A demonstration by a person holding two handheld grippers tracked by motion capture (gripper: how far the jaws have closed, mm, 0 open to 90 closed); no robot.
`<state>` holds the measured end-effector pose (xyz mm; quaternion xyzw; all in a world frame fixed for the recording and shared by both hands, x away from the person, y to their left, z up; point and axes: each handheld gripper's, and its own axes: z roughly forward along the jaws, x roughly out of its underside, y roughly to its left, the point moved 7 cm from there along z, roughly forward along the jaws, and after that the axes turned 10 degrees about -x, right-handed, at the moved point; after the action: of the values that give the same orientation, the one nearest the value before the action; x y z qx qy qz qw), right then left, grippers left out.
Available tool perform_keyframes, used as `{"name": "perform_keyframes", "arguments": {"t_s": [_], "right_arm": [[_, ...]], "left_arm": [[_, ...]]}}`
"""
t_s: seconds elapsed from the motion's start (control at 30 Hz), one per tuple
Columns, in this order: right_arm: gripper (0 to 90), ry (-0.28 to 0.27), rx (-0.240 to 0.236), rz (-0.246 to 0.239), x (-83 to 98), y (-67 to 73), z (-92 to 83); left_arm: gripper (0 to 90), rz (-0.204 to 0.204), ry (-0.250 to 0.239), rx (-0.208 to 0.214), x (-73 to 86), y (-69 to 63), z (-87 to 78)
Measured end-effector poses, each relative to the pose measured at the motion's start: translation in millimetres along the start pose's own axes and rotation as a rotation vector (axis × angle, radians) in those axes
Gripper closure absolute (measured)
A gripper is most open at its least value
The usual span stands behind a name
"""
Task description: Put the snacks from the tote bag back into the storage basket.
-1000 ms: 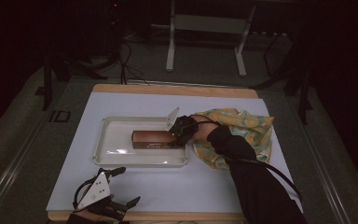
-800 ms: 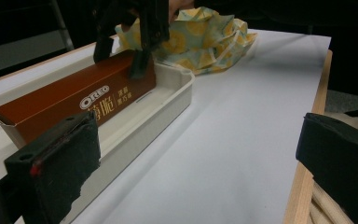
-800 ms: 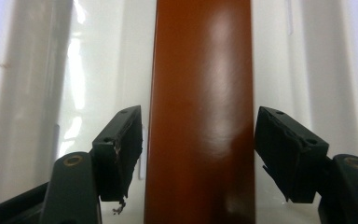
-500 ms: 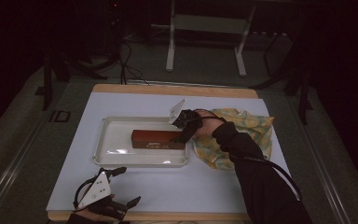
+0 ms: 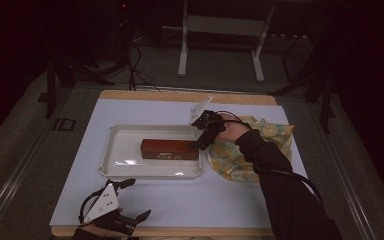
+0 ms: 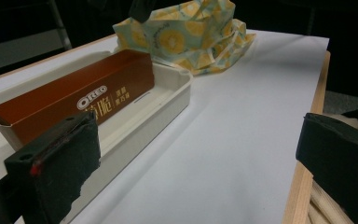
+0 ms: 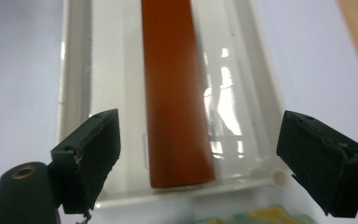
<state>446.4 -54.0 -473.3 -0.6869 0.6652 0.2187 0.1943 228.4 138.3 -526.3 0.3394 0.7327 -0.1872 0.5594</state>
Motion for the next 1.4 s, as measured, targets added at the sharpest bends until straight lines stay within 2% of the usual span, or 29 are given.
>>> {"name": "perform_keyframes", "arguments": {"t_s": [0.1,0.13,0.2,0.27,0.3,0.37,0.4,0.53,0.77,0.8,1.0,1.07,1.17,1.2,1.4], "right_arm": [[13.4,-0.009,0.033,0.01,1.2,-2.1,-8.2],[13.6,-0.022,0.052,0.032,2.1,-3.5,-14.6],[13.6,-0.038,0.055,0.041,2.7,-3.8,-18.5],[13.7,-0.062,0.08,0.069,5.5,-6.4,-26.6],[13.9,-0.073,0.095,0.088,7.6,-7.5,-30.1],[13.1,-0.083,0.095,0.105,14.1,-9.4,-36.3],[12.9,-0.096,0.114,0.133,21.4,-12.3,-41.5],[12.8,-0.103,0.142,0.15,29.5,-14.8,-47.3],[13.2,-0.166,0.241,0.214,44.6,-18.2,-67.5],[13.4,-0.189,0.268,0.241,49.3,-19.0,-73.2],[13.4,-0.247,0.309,0.269,60.8,-16.5,-84.8],[13.4,-0.256,0.351,0.284,66.3,-16.5,-89.1],[13.4,-0.3,0.388,0.33,74.6,-15.3,-96.3],[13.4,-0.315,0.419,0.341,80.3,-14.4,-100.1],[13.5,-0.351,0.464,0.388,95.4,-10.0,-105.3]], "left_arm": [[0.0,-0.001,0.002,0.003,0.0,-0.4,0.3],[0.0,-0.004,0.001,0.004,0.0,-0.5,0.3],[0.0,-0.005,0.003,0.004,0.2,-0.3,0.2],[0.0,0.0,0.009,0.006,0.9,-0.7,0.6],[0.0,0.002,0.011,0.007,1.2,-0.9,0.6],[0.0,0.003,0.016,0.005,1.6,-0.7,0.9],[0.0,0.002,0.016,0.006,1.7,-0.7,1.0],[0.0,-0.002,0.018,0.005,2.2,-0.5,1.6],[0.0,-0.003,0.019,0.005,2.3,-0.8,2.0],[0.0,-0.002,0.02,0.005,2.5,-0.9,2.0],[0.0,0.001,0.022,0.011,2.7,-1.5,2.3],[0.0,0.0,0.021,0.012,2.7,-1.5,2.5],[0.0,-0.001,0.02,0.016,2.5,-2.3,2.5],[0.0,0.0,0.02,0.018,2.5,-2.4,2.4],[0.0,-0.004,0.016,0.019,2.1,-2.6,2.8]]}}
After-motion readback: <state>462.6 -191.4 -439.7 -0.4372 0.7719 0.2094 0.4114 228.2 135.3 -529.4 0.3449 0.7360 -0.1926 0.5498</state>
